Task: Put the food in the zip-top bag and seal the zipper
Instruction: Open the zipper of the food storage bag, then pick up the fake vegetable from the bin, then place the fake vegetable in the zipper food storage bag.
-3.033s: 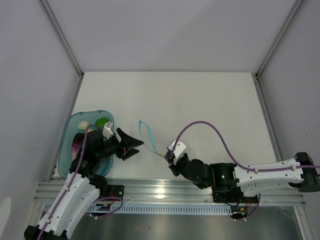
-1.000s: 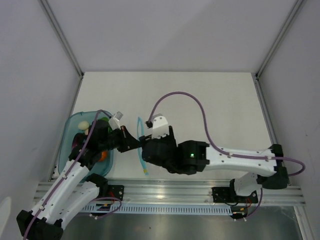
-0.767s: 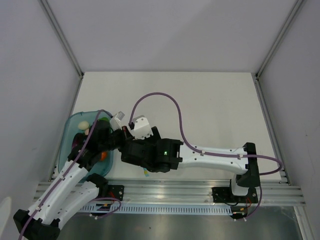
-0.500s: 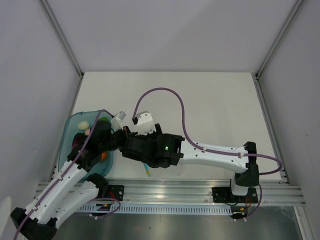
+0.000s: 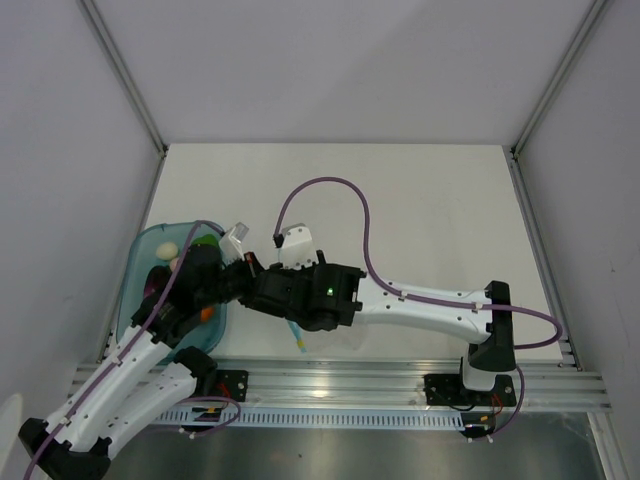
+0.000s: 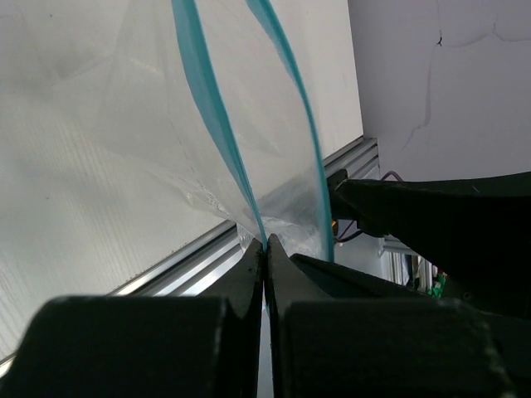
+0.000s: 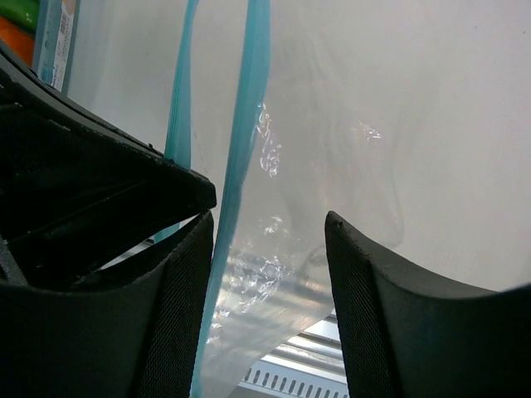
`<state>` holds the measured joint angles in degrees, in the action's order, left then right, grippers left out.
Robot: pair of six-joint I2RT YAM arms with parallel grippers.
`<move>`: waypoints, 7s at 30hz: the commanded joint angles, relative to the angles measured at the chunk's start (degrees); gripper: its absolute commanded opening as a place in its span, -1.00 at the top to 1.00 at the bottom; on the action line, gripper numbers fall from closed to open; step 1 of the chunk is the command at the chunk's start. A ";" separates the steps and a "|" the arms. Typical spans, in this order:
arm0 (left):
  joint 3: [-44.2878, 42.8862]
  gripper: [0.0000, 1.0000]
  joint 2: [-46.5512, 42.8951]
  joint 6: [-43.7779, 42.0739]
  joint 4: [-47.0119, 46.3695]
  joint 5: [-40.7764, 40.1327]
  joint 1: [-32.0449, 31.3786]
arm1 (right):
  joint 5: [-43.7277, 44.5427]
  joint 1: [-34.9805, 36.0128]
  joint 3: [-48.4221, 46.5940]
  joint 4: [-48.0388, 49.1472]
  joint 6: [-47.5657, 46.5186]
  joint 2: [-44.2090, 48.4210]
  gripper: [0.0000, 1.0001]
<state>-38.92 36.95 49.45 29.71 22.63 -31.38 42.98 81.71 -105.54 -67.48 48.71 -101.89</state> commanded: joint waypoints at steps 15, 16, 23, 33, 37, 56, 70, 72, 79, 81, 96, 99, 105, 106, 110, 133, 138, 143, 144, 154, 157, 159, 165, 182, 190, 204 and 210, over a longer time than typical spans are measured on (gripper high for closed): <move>0.07 0.99 -0.91 0.47 -1.68 -0.31 -1.41 | 3.51 -1.03 1.65 -3.88 3.06 1.51 1.00; 0.07 0.99 -0.91 0.30 -1.68 -0.22 -1.41 | 4.30 -1.03 2.00 -4.23 3.23 2.12 1.00; 2.44 0.99 -1.35 -2.08 -2.46 2.59 -1.41 | 11.59 -2.43 6.91 -10.82 6.40 6.52 1.00; 4.99 0.99 1.63 -2.69 -8.52 8.13 -1.41 | 19.07 -3.22 12.36 -17.61 9.84 14.33 1.00; 4.64 0.99 5.75 -2.69 -11.16 8.83 -1.41 | 16.79 -3.57 17.80 -7.78 5.61 17.68 1.00; -0.54 0.86 17.90 -10.42 -9.33 7.44 -1.41 | 2.72 -11.75 30.30 13.70 -5.66 24.11 1.00; -5.38 -0.99 5.78 -9.82 0.42 -10.13 -1.23 | 1.06 -12.10 33.02 19.93 -12.58 21.38 1.00; -7.13 -0.99 2.35 -9.46 5.25 -16.44 -1.06 | -0.96 -12.19 34.95 22.90 -12.67 21.64 1.00; -14.60 -0.99 -1.18 -7.09 22.66 -35.79 4.20 | -5.19 -12.72 38.74 29.25 -14.43 21.82 1.00; -14.70 -0.99 -0.83 -7.26 24.94 -35.99 10.00 | -5.37 -12.98 38.91 28.99 -15.13 21.73 1.00; -6.08 -0.99 9.79 -1.29 26.79 -30.00 31.20 | -10.90 -17.99 41.29 30.13 -20.76 29.02 1.00; -6.17 -0.99 12.61 0.39 28.91 -32.12 31.20 | -11.60 -18.78 41.81 30.74 -21.11 30.16 1.00; -2.40 -0.99 9.99 1.44 26.80 -32.39 37.34 | -12.57 -19.31 42.52 30.92 -21.11 31.13 1.00; -1.70 -0.99 9.46 1.35 25.67 -31.61 38.05 | -12.75 -19.40 42.69 30.83 -21.02 31.31 1.00; -0.37 -0.99 11.12 1.88 25.22 -31.69 41.91 | -12.84 -19.40 43.13 31.01 -21.11 31.75 1.00; 2.97 -0.96 29.57 4.07 14.68 -27.82 46.84 | -13.89 -21.51 45.07 33.82 -23.31 32.01 1.00; 4.28 -0.81 30.99 3.64 13.09 -26.85 46.93 | -13.80 -21.77 45.59 33.91 -23.13 32.28 1.00; 5.60 -0.44 28.54 3.20 12.21 -26.68 47.02 | -13.98 -21.77 45.51 33.82 -22.87 32.28 1.00; 5.69 -0.42 27.22 2.85 12.30 -26.59 47.02 | -14.15 -21.86 45.51 33.82 -22.78 32.19 1.00; -2.63 0.35 13.88 -0.93 19.84 -24.30 47.11 | -14.51 -21.95 41.30 31.19 -22.34 29.47 1.00; -4.93 0.41 9.73 -1.99 21.17 -23.26 47.02 | -14.24 -22.47 39.98 29.79 -22.17 28.15 1.00; -7.92 0.51 6.39 -3.65 21.09 -20.81 46.93 | -14.94 -23.52 38.57 29.17 -22.08 27.36 1.00; -8.02 0.67 -0.38 -5.33 10.74 -7.18 43.25 | -20.30 -26.34 35.58 29.16 -21.73 26.92 1.00; -3.36 0.99 10.86 0.38 -29.36 10.77 3.88 | -27.34 -25.64 34.43 30.13 -18.30 26.39 1.00; -4.68 0.99 17.10 1.52 -32.17 7.16 -3.25 | -27.95 -24.76 35.05 31.36 -17.07 25.68 1.00; -3.80 0.85 21.06 1.18 -23.57 -0.31 -5.63 | -26.72 -24.67 35.05 32.06 -15.40 28.15 1.00; -6.70 0.39 22.73 -0.58 -18.91 -2.77 -6.86 | -26.99 -24.67 35.23 32.85 -15.13 27.71 1.00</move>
<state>-42.26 59.20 50.28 8.62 22.04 -37.41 15.49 56.80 -70.17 -36.86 32.80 -75.33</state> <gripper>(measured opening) 0.822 0.006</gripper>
